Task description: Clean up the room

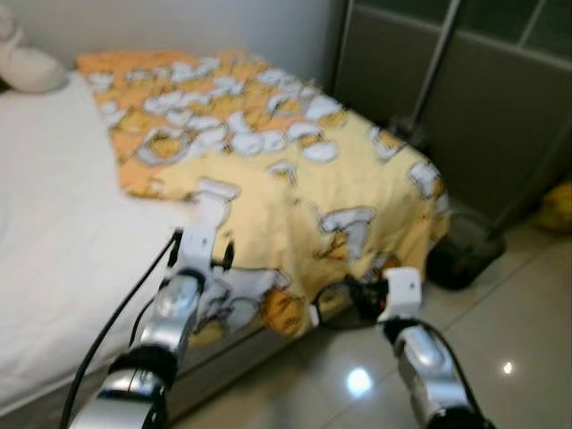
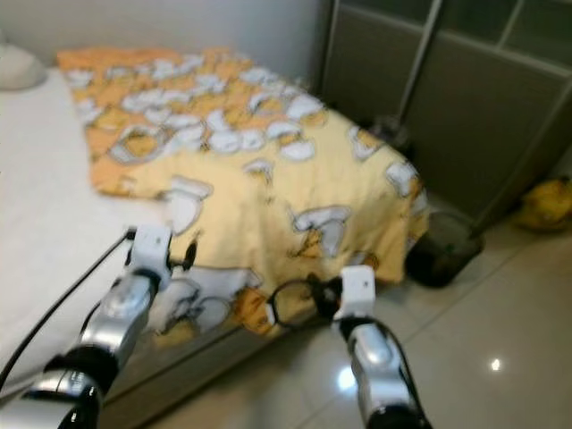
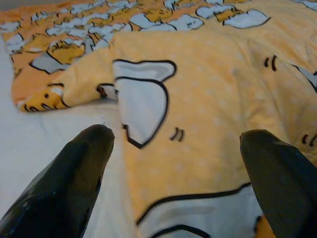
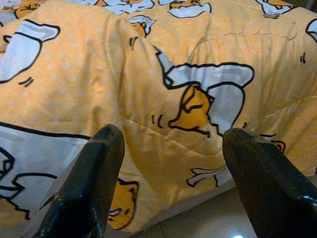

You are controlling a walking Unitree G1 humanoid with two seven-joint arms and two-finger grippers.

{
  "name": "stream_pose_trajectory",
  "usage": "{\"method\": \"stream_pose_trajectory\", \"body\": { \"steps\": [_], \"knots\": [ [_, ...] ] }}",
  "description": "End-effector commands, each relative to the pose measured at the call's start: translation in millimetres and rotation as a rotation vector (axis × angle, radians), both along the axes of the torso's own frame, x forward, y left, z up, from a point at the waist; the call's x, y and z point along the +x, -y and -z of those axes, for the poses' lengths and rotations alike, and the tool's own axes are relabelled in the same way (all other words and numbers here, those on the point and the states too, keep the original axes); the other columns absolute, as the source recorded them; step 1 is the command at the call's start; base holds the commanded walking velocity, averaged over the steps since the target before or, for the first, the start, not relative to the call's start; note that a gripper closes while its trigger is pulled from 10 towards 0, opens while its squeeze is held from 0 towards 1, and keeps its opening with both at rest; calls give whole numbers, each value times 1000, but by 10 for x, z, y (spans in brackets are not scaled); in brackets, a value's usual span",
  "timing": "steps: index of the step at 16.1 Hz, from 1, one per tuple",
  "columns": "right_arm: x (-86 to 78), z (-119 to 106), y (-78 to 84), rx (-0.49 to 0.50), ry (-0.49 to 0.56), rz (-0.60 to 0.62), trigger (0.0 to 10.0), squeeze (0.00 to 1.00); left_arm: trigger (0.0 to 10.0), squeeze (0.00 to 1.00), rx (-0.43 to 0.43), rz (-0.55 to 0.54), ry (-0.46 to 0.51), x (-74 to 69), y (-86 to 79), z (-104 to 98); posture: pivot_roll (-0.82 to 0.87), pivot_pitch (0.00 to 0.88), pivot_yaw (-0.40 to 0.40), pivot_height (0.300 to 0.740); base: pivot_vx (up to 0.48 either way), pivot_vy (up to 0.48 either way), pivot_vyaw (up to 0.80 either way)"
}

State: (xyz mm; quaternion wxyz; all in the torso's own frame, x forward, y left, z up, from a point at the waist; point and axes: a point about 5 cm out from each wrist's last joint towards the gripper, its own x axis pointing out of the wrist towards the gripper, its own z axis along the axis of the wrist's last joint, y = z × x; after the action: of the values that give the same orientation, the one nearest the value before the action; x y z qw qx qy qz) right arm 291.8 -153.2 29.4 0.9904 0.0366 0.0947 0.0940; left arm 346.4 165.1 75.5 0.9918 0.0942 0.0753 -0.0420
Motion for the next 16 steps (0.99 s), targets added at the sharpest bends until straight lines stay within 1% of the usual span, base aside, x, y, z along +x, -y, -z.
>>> {"method": "stream_pose_trajectory", "body": {
  "steps": [1, 3, 5, 6, 7, 9, 11, 12, 14, 15, 16],
  "knots": [
    [33, -61, 70, 2, 23, 24, 10000, 0, 10000, 0, -66, 9, 2, 3, 68, -7, 155, 0, 0, 740, 0, 0, 0],
    [28, -60, 77, 3, 24, 29, 10000, 0, 10000, 0, -120, -12, -9, -28, 77, 35, 152, 0, 1, 740, 371, 0, 0],
    [15, -49, 62, 5, 21, 29, 10000, 0, 10000, 0, -112, -23, -3, -29, 103, 43, 149, 0, 2, 740, 480, 0, 0],
    [3, -39, 49, 5, 17, 24, 10000, 0, 10000, 0, -144, -46, -14, -21, 123, 45, 147, 0, 2, 740, 480, 0, 0],
    [0, -37, 46, 4, 16, 23, 10000, 0, 10000, 0, -158, -53, -20, -17, 130, 47, 147, 0, 2, 740, 480, 0, 0],
    [-5, -33, 48, 3, 13, 16, 10000, 0, 10000, 0, -141, -43, -27, -6, 154, 45, 143, 0, -4, 740, 480, 0, 0],
    [-43, -18, 90, -10, 6, 6, 10000, 0, 10000, 0, -100, 42, -57, -41, 321, 116, 129, 0, -17, 740, 480, 0, 0],
    [-53, -14, 98, -13, 5, 5, 10000, 0, 10000, 0, -87, 60, -66, -55, 356, 139, 129, 0, -17, 740, 480, 0, 0],
    [-128, 15, 135, -21, -5, 1, 10000, 0, 10000, 0, -19, 31, -103, -89, 366, 231, 112, 15, -37, 740, 0, 0, 0],
    [-255, 50, 185, -35, -27, -13, 10000, 0, 10000, 0, -10, -91, -149, -99, 242, 302, 75, 75, -83, 740, 0, 0, 0],
    [-255, 50, 185, -35, -27, -13, 10000, 0, 10000, 0, -10, -91, -149, -99, 242, 302, 75, 75, -83, 740, 0, 0, 0]
  ]
}}
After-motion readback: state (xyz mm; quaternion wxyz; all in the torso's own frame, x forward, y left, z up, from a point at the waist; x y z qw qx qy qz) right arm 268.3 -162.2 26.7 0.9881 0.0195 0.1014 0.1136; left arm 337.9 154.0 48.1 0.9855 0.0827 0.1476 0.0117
